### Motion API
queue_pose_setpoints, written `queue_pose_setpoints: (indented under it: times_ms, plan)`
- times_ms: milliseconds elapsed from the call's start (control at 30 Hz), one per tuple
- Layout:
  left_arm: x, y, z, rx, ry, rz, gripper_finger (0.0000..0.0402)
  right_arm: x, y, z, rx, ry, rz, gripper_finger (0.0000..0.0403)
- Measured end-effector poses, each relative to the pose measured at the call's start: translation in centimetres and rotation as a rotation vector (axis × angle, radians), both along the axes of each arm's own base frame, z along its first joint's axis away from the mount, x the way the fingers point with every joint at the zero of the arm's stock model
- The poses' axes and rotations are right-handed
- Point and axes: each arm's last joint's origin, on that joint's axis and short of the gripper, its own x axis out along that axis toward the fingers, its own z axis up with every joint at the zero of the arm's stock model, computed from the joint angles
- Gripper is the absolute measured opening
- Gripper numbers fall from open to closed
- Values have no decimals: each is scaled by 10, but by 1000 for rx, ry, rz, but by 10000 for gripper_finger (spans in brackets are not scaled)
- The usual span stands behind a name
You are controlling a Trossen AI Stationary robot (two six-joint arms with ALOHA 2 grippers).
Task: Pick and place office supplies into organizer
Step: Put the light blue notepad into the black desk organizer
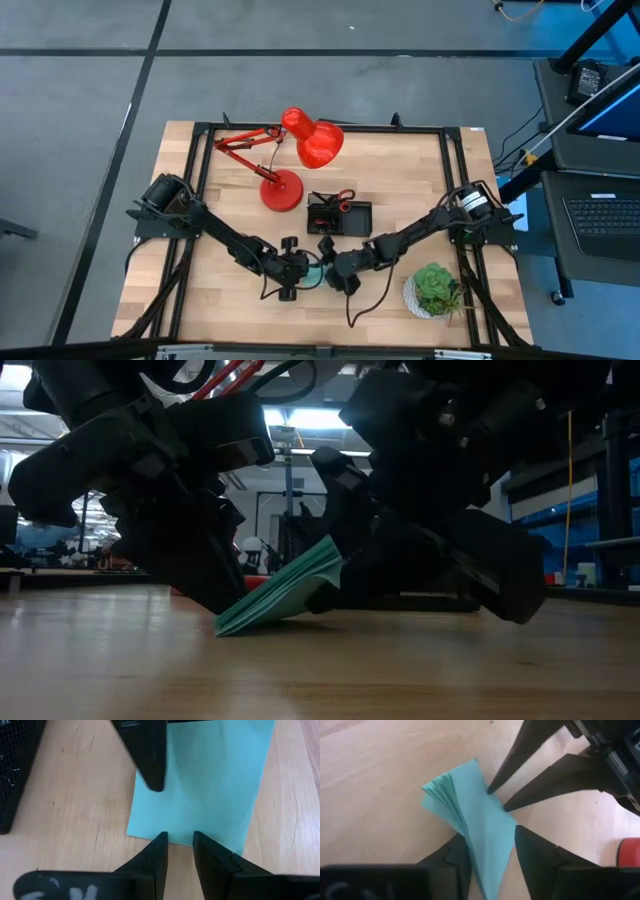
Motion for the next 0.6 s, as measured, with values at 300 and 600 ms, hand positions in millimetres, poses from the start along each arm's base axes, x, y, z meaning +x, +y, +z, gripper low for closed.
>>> queue_pose_setpoints:
  times_ms: [300, 600]
  plan:
    - [0, 1, 0, -16, 3, 22, 86, -2, 7, 1, -1, -8, 23, 79]
    - [0, 1, 0, -27, 7, 41, 86, -3, 8, 1, -1, -7, 25, 49]
